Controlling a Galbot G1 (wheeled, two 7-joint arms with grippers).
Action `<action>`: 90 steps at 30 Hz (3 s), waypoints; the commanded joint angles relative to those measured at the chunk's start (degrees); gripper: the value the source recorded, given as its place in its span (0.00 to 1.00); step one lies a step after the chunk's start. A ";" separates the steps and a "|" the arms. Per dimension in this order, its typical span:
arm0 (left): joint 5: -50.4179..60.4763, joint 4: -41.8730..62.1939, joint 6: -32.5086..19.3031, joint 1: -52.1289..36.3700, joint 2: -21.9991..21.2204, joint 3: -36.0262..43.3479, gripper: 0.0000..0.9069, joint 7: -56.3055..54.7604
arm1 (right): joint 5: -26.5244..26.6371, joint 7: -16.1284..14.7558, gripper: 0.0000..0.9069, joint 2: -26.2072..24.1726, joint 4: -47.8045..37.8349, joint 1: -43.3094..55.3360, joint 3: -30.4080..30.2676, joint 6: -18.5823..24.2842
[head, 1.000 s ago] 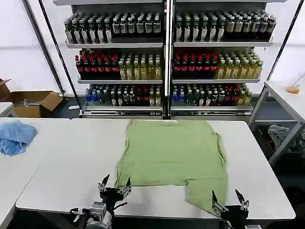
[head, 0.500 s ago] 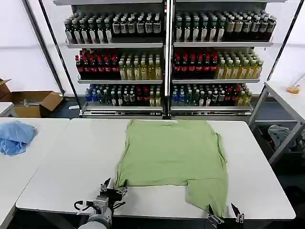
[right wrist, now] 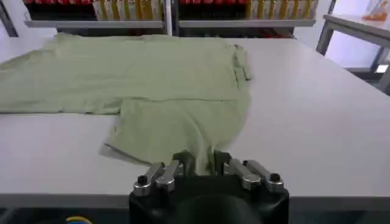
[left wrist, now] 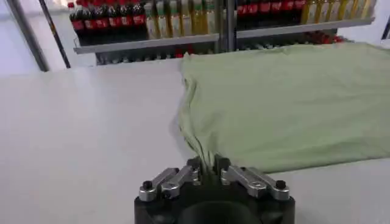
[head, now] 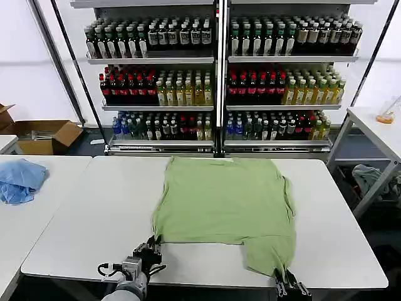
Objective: Fold and organize the clothes.
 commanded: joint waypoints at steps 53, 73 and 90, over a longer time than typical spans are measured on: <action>-9.74 6.56 -5.41 -16.56 4.01 3.07 0.02 -0.60 | 7.76 1.32 0.00 -10.62 -11.56 30.50 1.49 0.39; -2.85 12.95 -6.58 -19.74 2.20 5.84 0.08 -0.99 | 1.05 -0.72 0.00 -8.16 -20.02 35.72 -5.41 -0.85; -2.79 12.83 -7.01 -15.39 2.26 3.09 1.00 -1.62 | -0.48 -0.66 1.00 -6.49 -15.25 26.08 -1.14 -1.92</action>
